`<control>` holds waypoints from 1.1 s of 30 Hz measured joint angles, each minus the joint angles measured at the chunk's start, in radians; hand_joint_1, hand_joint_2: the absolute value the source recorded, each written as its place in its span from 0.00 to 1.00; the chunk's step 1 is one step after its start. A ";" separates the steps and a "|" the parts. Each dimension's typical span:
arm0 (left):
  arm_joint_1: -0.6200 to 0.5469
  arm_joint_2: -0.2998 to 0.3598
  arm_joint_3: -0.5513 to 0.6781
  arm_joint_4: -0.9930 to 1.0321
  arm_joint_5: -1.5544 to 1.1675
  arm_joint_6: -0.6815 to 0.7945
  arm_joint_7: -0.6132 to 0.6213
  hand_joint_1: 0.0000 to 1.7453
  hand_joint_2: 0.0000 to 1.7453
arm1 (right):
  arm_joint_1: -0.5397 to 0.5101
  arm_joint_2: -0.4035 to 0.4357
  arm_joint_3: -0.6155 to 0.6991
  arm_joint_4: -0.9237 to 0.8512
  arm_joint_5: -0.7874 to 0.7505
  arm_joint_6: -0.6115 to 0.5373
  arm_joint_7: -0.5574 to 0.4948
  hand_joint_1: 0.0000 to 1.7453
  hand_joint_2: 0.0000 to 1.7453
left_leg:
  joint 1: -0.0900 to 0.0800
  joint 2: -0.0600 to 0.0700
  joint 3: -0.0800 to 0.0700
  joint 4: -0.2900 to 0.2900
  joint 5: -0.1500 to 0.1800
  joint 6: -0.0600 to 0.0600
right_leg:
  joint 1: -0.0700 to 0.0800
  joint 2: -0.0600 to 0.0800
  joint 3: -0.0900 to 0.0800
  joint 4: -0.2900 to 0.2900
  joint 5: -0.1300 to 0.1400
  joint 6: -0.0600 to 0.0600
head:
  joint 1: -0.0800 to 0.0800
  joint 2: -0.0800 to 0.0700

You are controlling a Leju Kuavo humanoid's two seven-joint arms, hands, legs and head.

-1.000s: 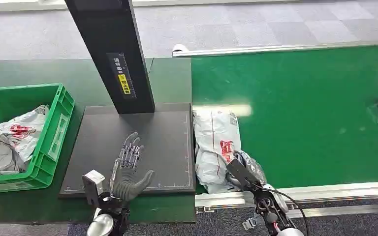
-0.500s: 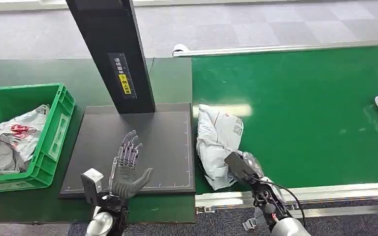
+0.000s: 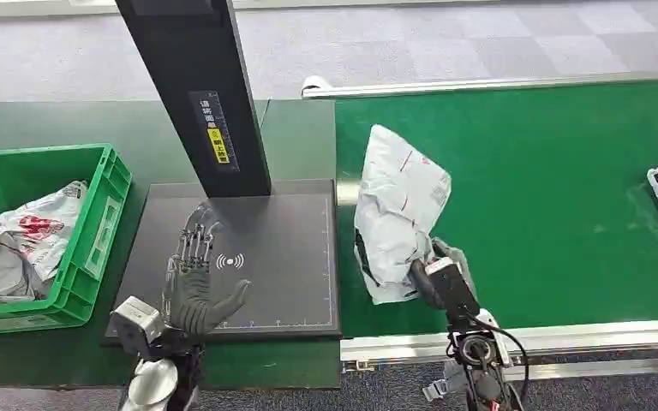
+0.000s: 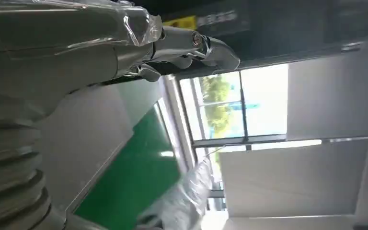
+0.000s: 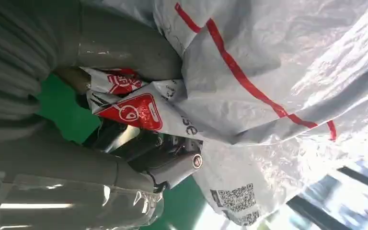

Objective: Moved the parcel from conveyor to table for the left to box.

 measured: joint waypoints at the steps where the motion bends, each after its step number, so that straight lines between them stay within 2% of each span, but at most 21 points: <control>1: -0.001 0.003 0.003 -0.014 -0.011 0.008 -0.006 0.00 1.00 | 0.021 -0.001 0.010 -0.072 0.008 -0.014 -0.003 1.00 1.00 | 0.000 0.001 0.000 0.000 0.000 0.000 | 0.000 0.000 0.000 0.000 0.000 0.000 | 0.000 0.000; 4: -0.010 0.016 0.020 -0.054 -0.039 0.031 -0.023 0.00 1.00 | 0.059 -0.008 0.039 -0.251 0.022 -0.044 -0.021 1.00 1.00 | 0.000 0.002 0.000 0.000 0.000 0.000 | 0.000 0.000 0.000 0.000 0.000 0.000 | 0.000 0.000; 8: -0.049 0.038 0.049 -0.075 -0.050 0.062 -0.022 0.00 1.00 | 0.044 -0.021 0.079 -0.390 0.025 -0.048 -0.020 1.00 1.00 | 0.000 0.001 0.002 0.000 0.001 0.000 | 0.000 0.000 0.001 0.000 0.001 0.000 | -0.001 0.000; 14: -0.127 0.074 0.115 -0.056 -0.073 0.122 -0.004 0.00 1.00 | -0.017 -0.034 0.171 -0.453 0.045 0.050 0.074 1.00 1.00 | 0.000 0.002 0.003 0.000 0.001 0.000 | 0.000 0.001 0.002 0.000 0.001 0.000 | 0.000 0.000; 18: -0.173 0.106 0.168 -0.006 -0.087 0.139 0.004 0.00 1.00 | -0.103 -0.032 0.261 -0.307 0.030 0.144 0.101 1.00 1.00 | 0.001 0.002 0.003 0.000 0.002 -0.001 | 0.001 0.001 0.003 0.000 0.001 0.000 | 0.000 0.000; 22: -0.188 0.128 0.216 0.026 -0.092 0.139 0.004 0.00 1.00 | -0.150 -0.021 0.333 -0.121 0.021 0.145 0.060 1.00 1.00 | 0.001 0.001 0.002 0.000 0.002 -0.001 | 0.001 0.000 0.002 0.001 0.001 0.000 | 0.000 0.000; 33: -0.175 0.157 0.276 0.049 -0.099 0.150 0.007 0.00 1.00 | -0.251 0.018 0.438 0.187 -0.043 0.214 0.047 1.00 1.00 | 0.001 0.001 0.001 0.000 0.002 -0.001 | 0.001 0.001 0.001 0.000 0.001 0.000 | 0.000 0.000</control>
